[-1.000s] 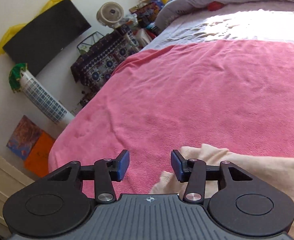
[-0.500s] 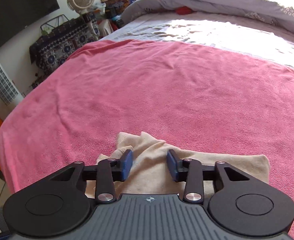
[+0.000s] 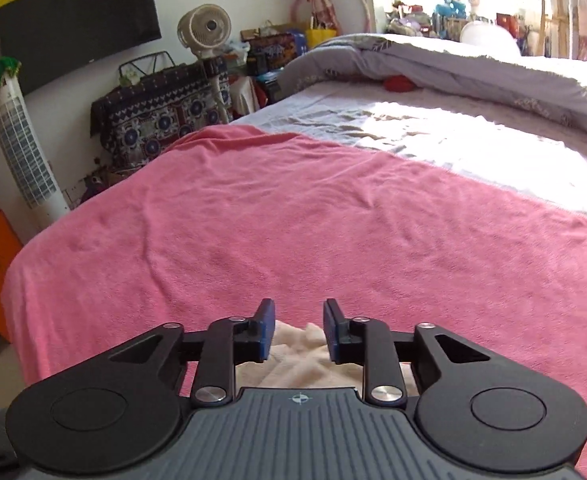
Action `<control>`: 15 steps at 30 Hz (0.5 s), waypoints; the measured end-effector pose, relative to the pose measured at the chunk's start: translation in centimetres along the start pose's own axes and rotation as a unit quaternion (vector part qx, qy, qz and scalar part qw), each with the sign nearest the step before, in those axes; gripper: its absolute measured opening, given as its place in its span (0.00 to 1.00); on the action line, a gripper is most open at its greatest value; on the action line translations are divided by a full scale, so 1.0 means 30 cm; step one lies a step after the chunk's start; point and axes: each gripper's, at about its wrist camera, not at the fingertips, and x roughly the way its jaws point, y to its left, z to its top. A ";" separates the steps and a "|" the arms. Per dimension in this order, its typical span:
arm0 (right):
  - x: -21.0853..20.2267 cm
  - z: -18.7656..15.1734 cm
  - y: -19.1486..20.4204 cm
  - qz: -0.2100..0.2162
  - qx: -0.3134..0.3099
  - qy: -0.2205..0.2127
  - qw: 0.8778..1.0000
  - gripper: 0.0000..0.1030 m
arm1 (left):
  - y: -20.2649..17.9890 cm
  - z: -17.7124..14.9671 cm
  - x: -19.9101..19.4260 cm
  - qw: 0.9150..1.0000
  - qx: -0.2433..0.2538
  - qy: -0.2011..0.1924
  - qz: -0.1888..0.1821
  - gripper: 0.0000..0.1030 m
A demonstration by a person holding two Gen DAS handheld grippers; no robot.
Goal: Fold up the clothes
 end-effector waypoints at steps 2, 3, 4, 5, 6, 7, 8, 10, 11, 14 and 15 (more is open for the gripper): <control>-0.051 -0.028 -0.032 -0.020 -0.018 -0.011 1.000 0.41 | 0.026 0.014 -0.001 0.999 0.001 -0.004 0.040 0.28; -0.074 -0.044 -0.046 -0.028 -0.020 -0.014 0.999 0.44 | 0.042 0.020 -0.002 0.999 -0.001 -0.003 0.054 0.29; -0.097 -0.061 -0.059 -0.034 -0.023 -0.017 0.999 0.49 | 0.054 0.027 -0.004 0.998 0.000 -0.001 0.066 0.35; -0.121 -0.078 -0.066 -0.036 -0.026 -0.024 0.999 0.50 | 0.063 0.036 -0.007 0.997 0.010 -0.001 0.078 0.40; -0.145 -0.094 -0.071 -0.042 -0.025 -0.036 0.998 0.52 | 0.063 0.043 -0.017 0.996 0.021 -0.007 0.085 0.53; -0.172 -0.113 -0.078 -0.058 -0.021 -0.055 0.997 0.59 | 0.057 0.049 -0.032 0.995 0.034 -0.017 0.088 0.63; -0.198 -0.130 -0.087 -0.070 -0.014 -0.074 0.995 0.64 | 0.048 0.057 -0.048 0.996 0.050 -0.021 0.070 0.66; -0.228 -0.140 -0.116 -0.083 0.008 -0.096 0.992 0.72 | 0.032 0.071 -0.083 0.996 0.082 -0.021 0.000 0.68; -0.238 -0.141 -0.132 -0.089 0.019 -0.104 0.990 0.74 | 0.026 0.077 -0.101 0.994 0.097 -0.017 -0.051 0.68; -0.235 -0.122 -0.206 -0.139 0.062 -0.105 0.983 0.77 | -0.001 0.083 -0.151 0.974 0.124 0.002 -0.188 0.70; -0.233 -0.116 -0.238 -0.154 0.081 -0.102 0.979 0.77 | -0.013 0.086 -0.168 0.966 0.130 0.005 -0.225 0.71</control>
